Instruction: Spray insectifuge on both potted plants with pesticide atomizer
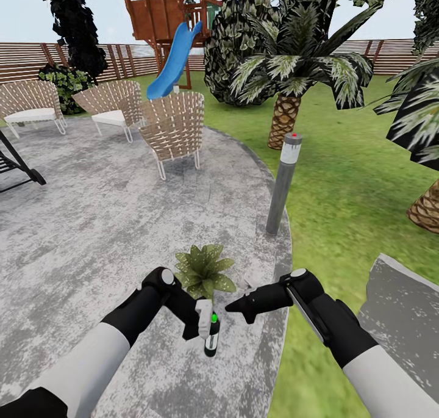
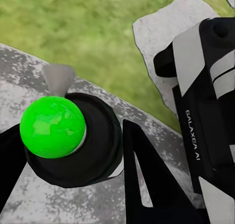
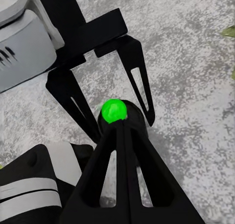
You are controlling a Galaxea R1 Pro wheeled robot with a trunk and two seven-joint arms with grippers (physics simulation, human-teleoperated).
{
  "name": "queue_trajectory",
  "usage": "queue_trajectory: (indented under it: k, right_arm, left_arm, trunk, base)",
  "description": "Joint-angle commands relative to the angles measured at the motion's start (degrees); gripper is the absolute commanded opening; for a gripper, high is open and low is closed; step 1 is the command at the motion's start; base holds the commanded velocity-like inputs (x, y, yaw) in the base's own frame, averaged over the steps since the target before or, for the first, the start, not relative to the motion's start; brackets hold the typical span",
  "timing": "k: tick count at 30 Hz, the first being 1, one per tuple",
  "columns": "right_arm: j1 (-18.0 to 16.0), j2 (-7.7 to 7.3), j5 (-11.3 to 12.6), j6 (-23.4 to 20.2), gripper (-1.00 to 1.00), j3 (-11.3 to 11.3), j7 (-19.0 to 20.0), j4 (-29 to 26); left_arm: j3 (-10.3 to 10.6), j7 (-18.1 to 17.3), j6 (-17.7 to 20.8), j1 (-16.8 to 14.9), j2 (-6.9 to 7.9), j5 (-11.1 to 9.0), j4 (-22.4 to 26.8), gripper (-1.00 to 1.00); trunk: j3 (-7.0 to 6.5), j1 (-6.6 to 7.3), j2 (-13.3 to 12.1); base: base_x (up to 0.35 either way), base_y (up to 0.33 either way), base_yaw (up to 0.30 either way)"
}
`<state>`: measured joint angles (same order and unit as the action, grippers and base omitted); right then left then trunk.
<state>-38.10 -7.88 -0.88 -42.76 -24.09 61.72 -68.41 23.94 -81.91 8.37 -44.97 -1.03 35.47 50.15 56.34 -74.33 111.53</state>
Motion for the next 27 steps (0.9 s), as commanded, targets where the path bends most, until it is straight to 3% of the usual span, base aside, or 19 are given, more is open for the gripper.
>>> queue_trajectory:
  k: [1,6,11,27]
  right_arm:
    - [0.0,-0.03,-0.1,-0.3,-1.0,-0.1,0.2,-0.1]
    - [0.0,-0.03,-0.1,-0.3,-1.0,-0.1,0.2,-0.1]
    - [-0.1,-0.03,-0.1,-0.3,-1.0,-0.1,0.2,-0.1]
    - [0.0,-0.03,-0.1,-0.3,-1.0,-0.1,0.2,-0.1]
  left_arm:
    - [0.0,-0.3,0.6,0.0,-0.02,0.2,0.2,-1.0]
    - [0.1,-0.3,0.6,0.0,-0.11,0.2,0.4,-1.0]
    - [0.1,-0.3,0.6,0.0,-1.2,0.2,0.4,-1.0]
    - [0.1,-0.3,0.6,0.0,-1.82,0.2,0.4,-1.0]
  trunk:
    - [0.05,0.01,0.0]
    - [0.05,0.01,0.0]
    - [0.05,0.01,0.0]
    - [0.05,0.01,0.0]
  base:
    - [0.0,0.0,0.0]
    - [0.0,0.0,0.0]
    - [0.0,0.0,0.0]
    - [0.0,0.0,0.0]
